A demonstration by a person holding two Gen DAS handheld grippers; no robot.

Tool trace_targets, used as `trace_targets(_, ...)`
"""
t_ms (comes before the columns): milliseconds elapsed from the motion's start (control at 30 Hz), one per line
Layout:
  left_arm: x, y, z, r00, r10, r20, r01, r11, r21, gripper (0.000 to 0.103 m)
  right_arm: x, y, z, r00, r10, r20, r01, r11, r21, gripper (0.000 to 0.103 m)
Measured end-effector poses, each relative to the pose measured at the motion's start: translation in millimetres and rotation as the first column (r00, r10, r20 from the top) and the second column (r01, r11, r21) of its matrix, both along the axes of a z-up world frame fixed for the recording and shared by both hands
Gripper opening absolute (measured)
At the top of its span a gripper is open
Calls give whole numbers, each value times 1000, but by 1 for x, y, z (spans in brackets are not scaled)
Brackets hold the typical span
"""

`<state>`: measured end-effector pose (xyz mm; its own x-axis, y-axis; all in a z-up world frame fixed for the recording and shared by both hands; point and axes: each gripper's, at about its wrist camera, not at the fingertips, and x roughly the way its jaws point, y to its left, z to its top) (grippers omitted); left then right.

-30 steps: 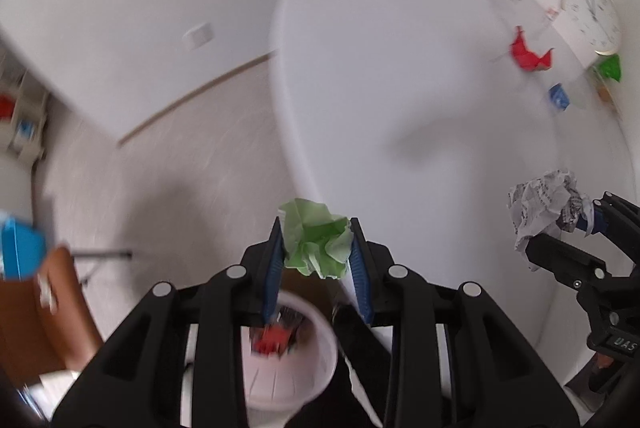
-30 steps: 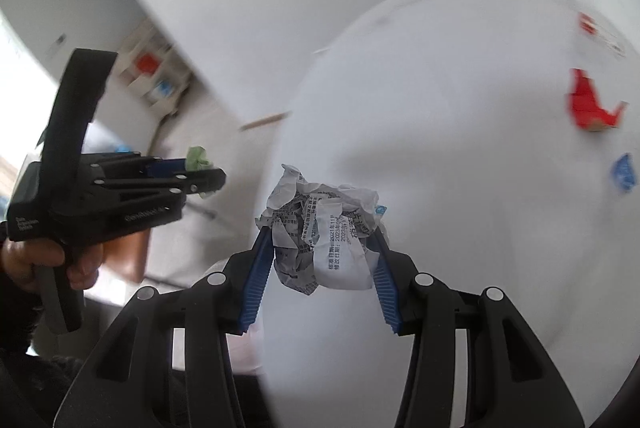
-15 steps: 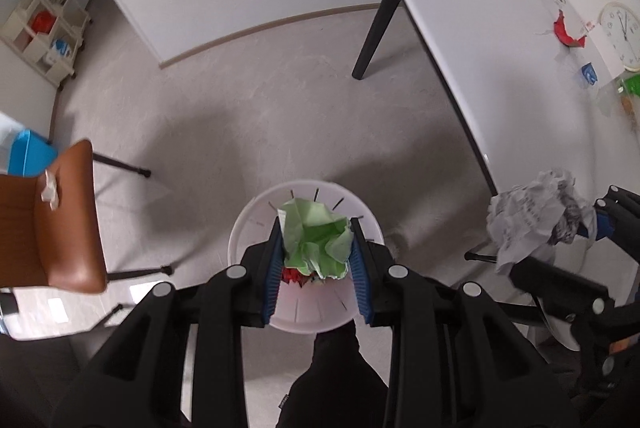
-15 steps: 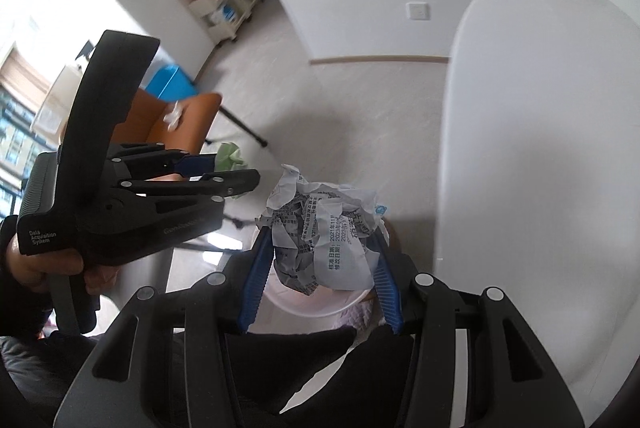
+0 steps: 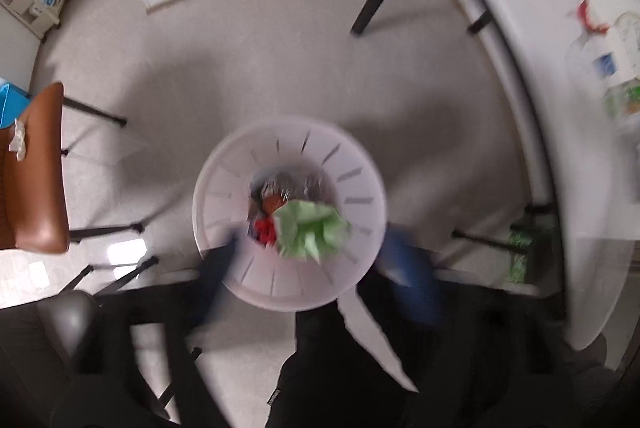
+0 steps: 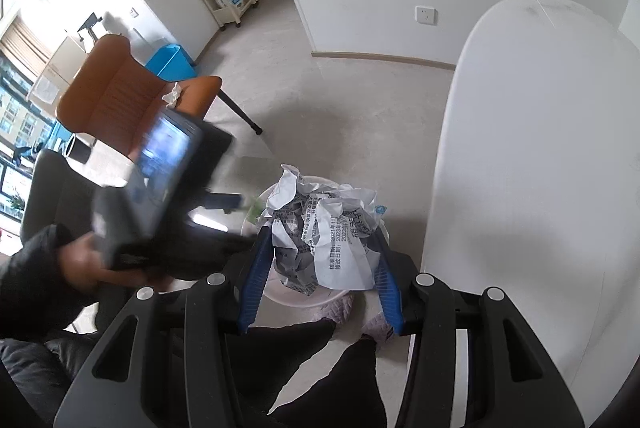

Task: Collect trash
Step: 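Carry green and white papers to the white bin and release both grippers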

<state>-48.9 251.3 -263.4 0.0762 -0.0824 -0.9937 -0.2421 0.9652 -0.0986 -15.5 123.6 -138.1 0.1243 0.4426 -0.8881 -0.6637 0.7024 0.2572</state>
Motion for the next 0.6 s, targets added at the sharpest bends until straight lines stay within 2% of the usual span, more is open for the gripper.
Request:
trace_targets(33,-2,-3,-9,1000,-5,-16,5,1000,4,95,-1,-3,-1,1000,0,-1,0,1000,-6,49)
trace_targets(133,-4,-10,-51,993,-24,-119,18,998,-56,95,-2,-3,-4,1000,6,-11,-6,1000,-19,49)
trace_targets(233,-10,-9,-66,989,10,-150,-17,999,-42,95,-2,-4,-6,1000,22,-14,-23,999,-30,50)
trace_targets(400,-24,14,-43,991,103,-86,-106,993,-41,95,-1,-2,-5,998,52,-21,-52,998,-31,50)
trace_targets(600,-51,46,1,978,208,-3,-208,977,40,95,-2,22,-15,992,121,-31,-122,992,-23,51)
